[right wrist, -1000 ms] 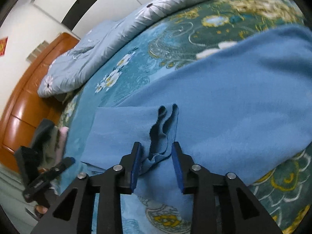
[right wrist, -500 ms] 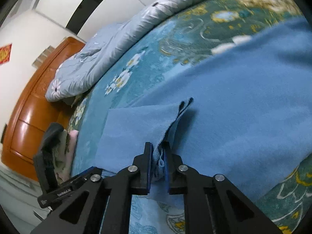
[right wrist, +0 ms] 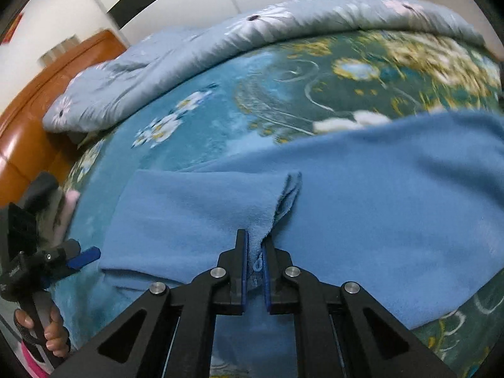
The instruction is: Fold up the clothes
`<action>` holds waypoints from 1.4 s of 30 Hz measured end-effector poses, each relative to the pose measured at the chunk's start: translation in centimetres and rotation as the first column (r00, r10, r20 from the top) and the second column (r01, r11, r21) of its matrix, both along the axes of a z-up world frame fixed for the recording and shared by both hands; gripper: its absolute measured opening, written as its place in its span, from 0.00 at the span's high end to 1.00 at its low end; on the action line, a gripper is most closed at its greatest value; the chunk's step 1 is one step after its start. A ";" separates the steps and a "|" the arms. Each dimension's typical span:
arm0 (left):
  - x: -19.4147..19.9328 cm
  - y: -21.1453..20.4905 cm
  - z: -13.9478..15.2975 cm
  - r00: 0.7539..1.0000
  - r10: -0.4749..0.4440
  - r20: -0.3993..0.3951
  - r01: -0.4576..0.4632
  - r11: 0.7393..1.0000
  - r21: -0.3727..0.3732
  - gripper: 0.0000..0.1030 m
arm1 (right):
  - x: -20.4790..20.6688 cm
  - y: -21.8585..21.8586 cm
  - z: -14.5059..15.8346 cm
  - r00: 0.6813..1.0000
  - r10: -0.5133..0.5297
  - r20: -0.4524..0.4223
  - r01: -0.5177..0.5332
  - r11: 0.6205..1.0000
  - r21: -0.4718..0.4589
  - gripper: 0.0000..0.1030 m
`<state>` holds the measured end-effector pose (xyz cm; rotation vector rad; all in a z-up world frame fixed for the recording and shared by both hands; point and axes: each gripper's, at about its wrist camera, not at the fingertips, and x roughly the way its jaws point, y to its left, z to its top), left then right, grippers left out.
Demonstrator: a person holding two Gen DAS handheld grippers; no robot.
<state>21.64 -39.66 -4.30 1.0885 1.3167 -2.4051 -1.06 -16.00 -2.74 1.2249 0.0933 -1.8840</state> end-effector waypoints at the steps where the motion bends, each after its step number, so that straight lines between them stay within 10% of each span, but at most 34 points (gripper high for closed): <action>1: -0.5 0.0 -0.3 1.000 -0.002 0.021 0.002 1.000 0.001 0.19 | -0.2 0.2 0.1 1.000 -0.011 -0.002 0.011 1.000 -0.008 0.92; 6: -2.5 0.9 -0.4 0.999 -0.034 0.005 0.034 0.999 -0.006 0.19 | -0.4 0.7 1.4 0.988 -0.066 -0.141 0.073 0.996 0.045 0.94; 12: -4.0 1.2 -0.6 0.999 -0.039 -0.034 0.039 0.999 -0.002 0.27 | -1.8 4.5 2.1 0.986 -0.128 -0.109 0.127 0.992 -0.017 0.94; 17: -3.2 0.5 -1.2 0.999 0.046 -0.007 -0.046 0.999 -0.018 0.82 | -3.7 10.8 2.9 0.955 -0.292 -0.052 0.283 0.950 -0.131 0.90; 19: -2.6 0.2 -1.4 0.994 0.103 -0.024 -0.103 0.995 0.013 0.86 | -4.8 13.4 2.8 0.926 -0.377 -0.021 0.369 0.915 -0.165 0.89; 26: 0.0 0.4 1.4 0.978 0.198 -0.070 -0.205 0.973 -0.102 0.89 | -7.3 20.2 1.0 0.838 -0.532 0.122 0.546 0.818 -0.180 0.74; 30: 3.7 -1.5 3.0 0.957 0.284 -0.063 -0.291 0.938 -0.188 0.89 | -7.6 19.9 0.1 0.858 -0.484 0.172 0.511 0.834 -0.206 0.58; 38: 6.0 -5.5 -0.1 0.940 0.338 0.038 -0.339 0.941 0.013 0.84 | -7.4 15.6 -1.5 0.881 -0.405 0.246 0.459 0.859 -0.226 0.55; 42: 7.3 -5.5 1.7 0.919 0.391 0.049 -0.386 0.918 -0.091 0.67 | -7.6 14.2 -1.3 0.878 -0.419 0.232 0.466 0.859 -0.211 0.55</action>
